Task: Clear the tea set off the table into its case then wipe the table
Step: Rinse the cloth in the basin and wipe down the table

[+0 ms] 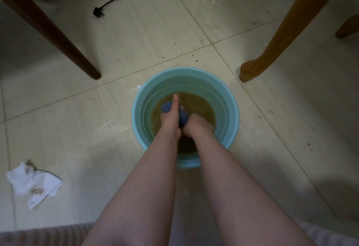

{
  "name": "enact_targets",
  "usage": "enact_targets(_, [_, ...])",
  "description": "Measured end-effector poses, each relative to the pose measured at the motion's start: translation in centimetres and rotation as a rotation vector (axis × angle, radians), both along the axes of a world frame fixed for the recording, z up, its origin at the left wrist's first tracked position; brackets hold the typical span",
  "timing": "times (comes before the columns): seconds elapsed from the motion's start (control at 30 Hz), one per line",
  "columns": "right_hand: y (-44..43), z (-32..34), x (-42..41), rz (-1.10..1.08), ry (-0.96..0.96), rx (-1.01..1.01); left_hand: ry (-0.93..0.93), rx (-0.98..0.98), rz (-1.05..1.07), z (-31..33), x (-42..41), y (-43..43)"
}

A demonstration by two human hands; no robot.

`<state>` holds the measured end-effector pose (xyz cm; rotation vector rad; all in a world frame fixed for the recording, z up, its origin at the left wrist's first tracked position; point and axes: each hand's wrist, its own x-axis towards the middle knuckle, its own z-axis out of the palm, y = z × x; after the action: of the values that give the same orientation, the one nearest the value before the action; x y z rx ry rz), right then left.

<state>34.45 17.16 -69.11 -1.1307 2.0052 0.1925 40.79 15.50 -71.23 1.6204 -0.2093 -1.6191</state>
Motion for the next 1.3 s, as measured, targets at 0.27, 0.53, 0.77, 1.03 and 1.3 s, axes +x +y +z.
enact_targets(0.27, [1.1,-0.8,2.5,0.018,0.119,-0.145,-0.275,-0.064,-0.199,0.5,0.8,-0.9])
enact_targets(0.53, [1.3,-1.0,1.9,0.027,-0.082,-0.087,-0.414,-0.078,-0.278,1.2,0.2,-1.0])
enact_targets(0.77, [0.3,-1.0,-1.5,-0.543,-0.775,-0.193,0.095,0.044,-0.239,0.6,2.3,-1.6])
enact_targets(1.03, [-0.1,-1.5,-0.9,-0.893,-0.827,-0.402,0.089,-0.122,-0.167,-0.6,2.2,-0.2])
enact_targets(1.3, [-0.4,-2.5,-1.8,-0.516,-0.008,-0.478,-0.831,-0.223,-0.601,-0.5,2.8,-0.5])
